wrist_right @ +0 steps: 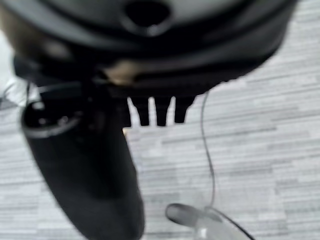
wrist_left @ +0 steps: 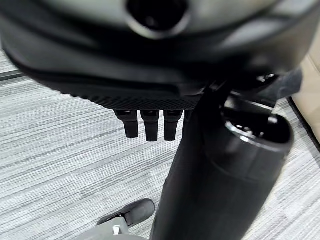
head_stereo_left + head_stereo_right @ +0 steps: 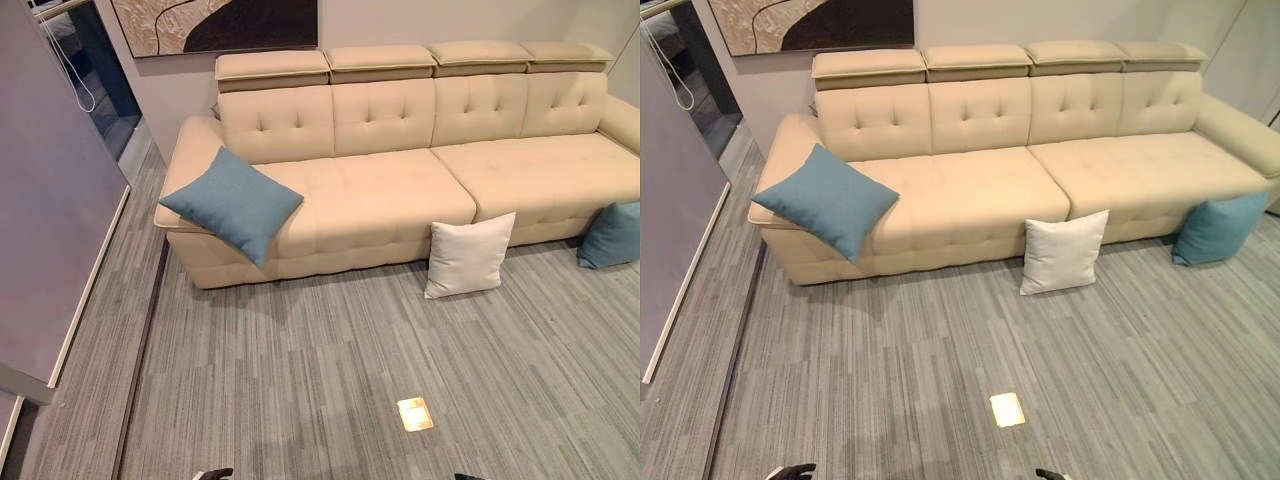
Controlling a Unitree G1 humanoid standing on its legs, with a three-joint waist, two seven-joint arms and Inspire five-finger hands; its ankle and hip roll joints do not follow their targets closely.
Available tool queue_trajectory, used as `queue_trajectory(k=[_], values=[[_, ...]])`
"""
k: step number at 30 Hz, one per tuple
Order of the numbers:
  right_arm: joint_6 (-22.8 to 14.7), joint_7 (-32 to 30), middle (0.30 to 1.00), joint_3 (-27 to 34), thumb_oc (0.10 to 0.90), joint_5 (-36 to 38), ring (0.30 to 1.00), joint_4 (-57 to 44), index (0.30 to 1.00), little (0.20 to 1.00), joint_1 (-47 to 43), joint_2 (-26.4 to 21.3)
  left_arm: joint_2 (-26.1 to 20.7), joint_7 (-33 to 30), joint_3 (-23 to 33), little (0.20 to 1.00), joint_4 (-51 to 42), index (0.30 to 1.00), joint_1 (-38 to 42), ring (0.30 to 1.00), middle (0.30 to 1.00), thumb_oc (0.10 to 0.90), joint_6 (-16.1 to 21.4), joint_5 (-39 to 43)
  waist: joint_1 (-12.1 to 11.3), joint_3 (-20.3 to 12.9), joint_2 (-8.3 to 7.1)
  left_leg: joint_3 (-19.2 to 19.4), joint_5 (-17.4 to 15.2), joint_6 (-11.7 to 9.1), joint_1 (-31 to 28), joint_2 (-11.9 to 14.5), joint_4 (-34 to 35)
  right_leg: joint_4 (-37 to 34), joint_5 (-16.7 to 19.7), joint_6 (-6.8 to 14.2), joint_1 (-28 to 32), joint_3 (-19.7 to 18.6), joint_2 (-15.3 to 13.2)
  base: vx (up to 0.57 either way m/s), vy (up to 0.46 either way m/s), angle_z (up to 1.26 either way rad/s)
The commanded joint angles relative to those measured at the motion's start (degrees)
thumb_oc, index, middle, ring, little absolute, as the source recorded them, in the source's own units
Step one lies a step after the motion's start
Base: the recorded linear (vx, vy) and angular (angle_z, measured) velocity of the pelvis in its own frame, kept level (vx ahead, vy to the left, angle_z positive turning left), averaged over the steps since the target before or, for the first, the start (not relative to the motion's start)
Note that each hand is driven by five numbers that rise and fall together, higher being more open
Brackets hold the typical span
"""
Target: Pick up all the scattered cushions and arrange them neatly on the sofa.
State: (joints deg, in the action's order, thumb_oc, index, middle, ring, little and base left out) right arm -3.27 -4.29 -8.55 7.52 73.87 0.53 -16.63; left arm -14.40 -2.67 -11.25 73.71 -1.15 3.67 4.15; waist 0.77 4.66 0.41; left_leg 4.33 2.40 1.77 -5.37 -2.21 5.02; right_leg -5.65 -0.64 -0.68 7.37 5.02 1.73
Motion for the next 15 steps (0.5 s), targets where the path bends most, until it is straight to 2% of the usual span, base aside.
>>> queue_trajectory(k=[1, 10, 15], values=[[-1.33, -1.76, 0.9, -1.55, 0.8, -0.59, 0.9, 1.5, 0.9, 0.9, -1.41, -1.51, -0.2, -1.88, 0.54, 0.9, 2.31, 0.9, 2.88, 0.9, 0.9, 0.8, 1.13, -1.75, -0.81, -1.35, -1.16, -2.96, -2.89, -3.31, 0.28, 2.43, -0.02, 1.21, 0.17, 6.13, -2.16, 1.52, -4.18, 0.0, 0.0, 0.0], [-1.35, -2.14, 0.9, -2.15, 0.8, -0.49, 0.9, 1.08, 0.9, 0.9, -1.95, -1.4, 0.16, -2.6, 0.68, 0.9, 2.42, 0.9, 3.4, 0.9, 0.9, 0.8, 0.84, -0.49, -0.94, -0.94, -1.49, -3.76, -2.86, -3.56, 0.05, 2.91, -0.09, 1.8, -0.86, 5.47, -1.96, 1.8, -3.65, 0.01, -0.028, 0.05], [-1.33, -2.28, 0.9, -2.43, 0.8, -0.23, 0.9, 0.75, 0.9, 0.9, -2.37, -1.54, 0.18, -2.76, 0.56, 0.9, 1.91, 0.9, 3.93, 0.9, 0.9, 0.8, 0.91, 0.41, -1.07, -0.01, -1.8, -4.34, -3.33, -3.69, 1.63, 3.15, -2.54, 2.43, -1.1, 4.99, -2.69, 1.84, -3.51, -0.02, -0.047, 0.1]])
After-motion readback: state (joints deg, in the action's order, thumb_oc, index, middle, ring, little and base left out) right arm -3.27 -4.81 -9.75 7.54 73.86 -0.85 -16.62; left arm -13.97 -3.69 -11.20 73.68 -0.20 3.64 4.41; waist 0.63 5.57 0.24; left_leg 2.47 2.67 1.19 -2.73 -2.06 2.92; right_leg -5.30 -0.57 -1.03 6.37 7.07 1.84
